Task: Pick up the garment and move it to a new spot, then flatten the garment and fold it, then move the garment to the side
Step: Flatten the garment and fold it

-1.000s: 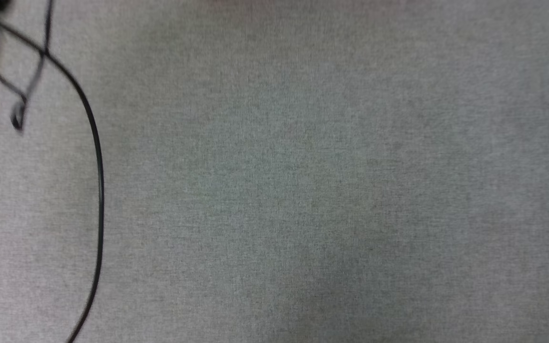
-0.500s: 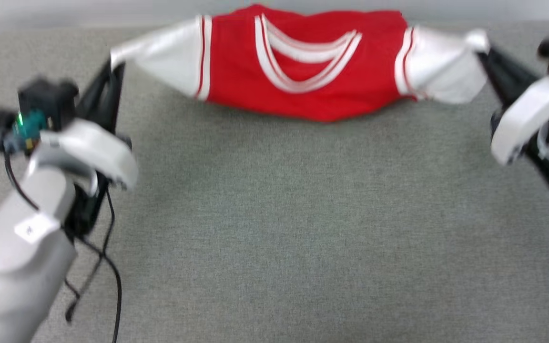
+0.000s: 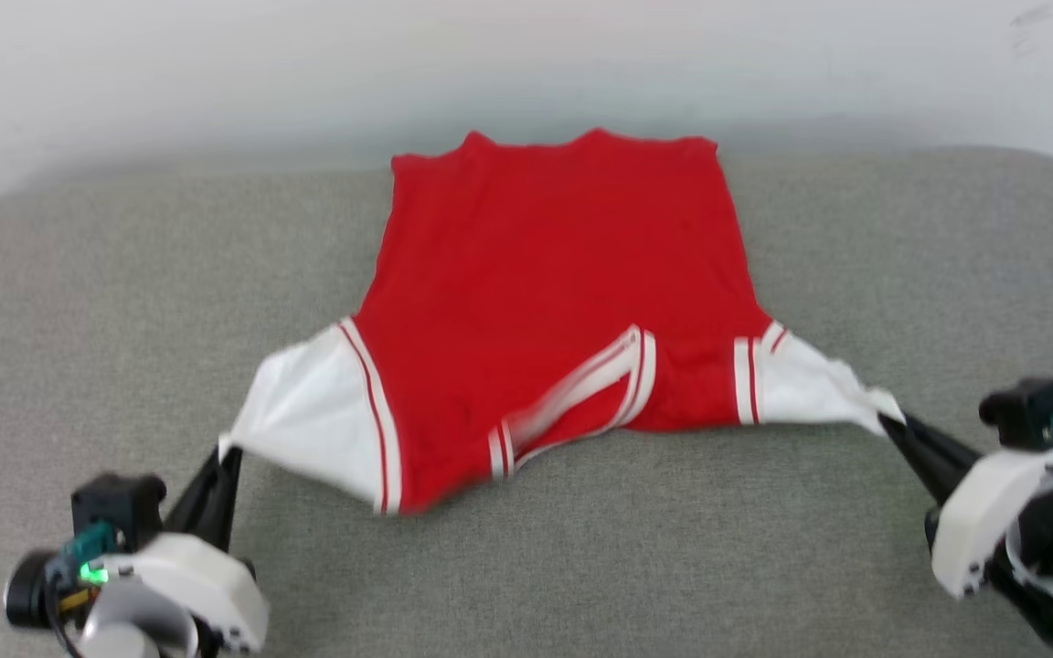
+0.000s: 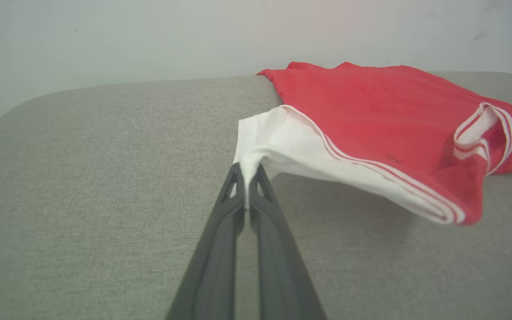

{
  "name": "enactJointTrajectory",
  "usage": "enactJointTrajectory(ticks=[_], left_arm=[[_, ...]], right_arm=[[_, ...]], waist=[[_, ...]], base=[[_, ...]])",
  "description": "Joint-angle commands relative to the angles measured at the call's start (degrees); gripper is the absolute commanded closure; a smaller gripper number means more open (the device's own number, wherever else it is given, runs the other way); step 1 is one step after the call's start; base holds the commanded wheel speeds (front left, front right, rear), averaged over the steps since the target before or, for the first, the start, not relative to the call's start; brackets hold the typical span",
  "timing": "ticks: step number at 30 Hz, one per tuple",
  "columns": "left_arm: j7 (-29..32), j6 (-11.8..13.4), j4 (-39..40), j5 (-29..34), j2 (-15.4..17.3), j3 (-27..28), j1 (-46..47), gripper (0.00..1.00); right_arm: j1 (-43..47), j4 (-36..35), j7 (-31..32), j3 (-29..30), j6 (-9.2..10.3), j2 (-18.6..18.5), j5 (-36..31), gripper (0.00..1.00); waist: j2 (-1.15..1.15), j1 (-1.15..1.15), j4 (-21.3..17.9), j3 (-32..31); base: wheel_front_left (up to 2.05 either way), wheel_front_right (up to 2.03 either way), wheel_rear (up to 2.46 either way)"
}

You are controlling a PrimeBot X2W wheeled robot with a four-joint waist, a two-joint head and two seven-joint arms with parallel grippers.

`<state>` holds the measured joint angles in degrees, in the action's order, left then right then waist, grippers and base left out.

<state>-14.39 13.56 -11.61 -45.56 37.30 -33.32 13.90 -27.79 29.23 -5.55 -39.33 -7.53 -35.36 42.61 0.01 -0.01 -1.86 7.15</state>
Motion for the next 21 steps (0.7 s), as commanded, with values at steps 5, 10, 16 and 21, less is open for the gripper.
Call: enactJointTrajectory(ticks=[5,10,16,21], left_arm=[[-0.42,2.08,2.22,-2.42,-0.56,0.23,-8.01,1.0],[-0.53,3.64,2.86,-4.03,-0.92,0.98,-13.62,1.0],[-0.76,4.58,3.1,-5.27,-2.0,1.88,-19.59,1.0],[-0.84,4.44,3.16,-5.49,-3.02,2.41,-21.97,1.0]], right_arm=[[10.09,-3.14,1.16,5.32,0.09,-1.5,0.02,1.0],[18.97,-6.9,3.56,10.15,0.09,-2.33,-0.88,1.0],[28.88,-10.76,6.76,16.0,0.09,-1.57,-3.09,1.0],[35.62,-13.23,9.57,19.68,0.09,-0.23,-4.37,1.0]], waist=[[-0.01,0.01,-0.01,-3.94],[-0.01,0.01,0.39,-6.15],[-0.01,0.01,0.65,-7.09],[-0.01,0.01,1.46,-7.47]], base=[[0.0,0.0,0.0],[0.0,0.0,0.0],[0.0,0.0,0.0],[0.0,0.0,0.0]])
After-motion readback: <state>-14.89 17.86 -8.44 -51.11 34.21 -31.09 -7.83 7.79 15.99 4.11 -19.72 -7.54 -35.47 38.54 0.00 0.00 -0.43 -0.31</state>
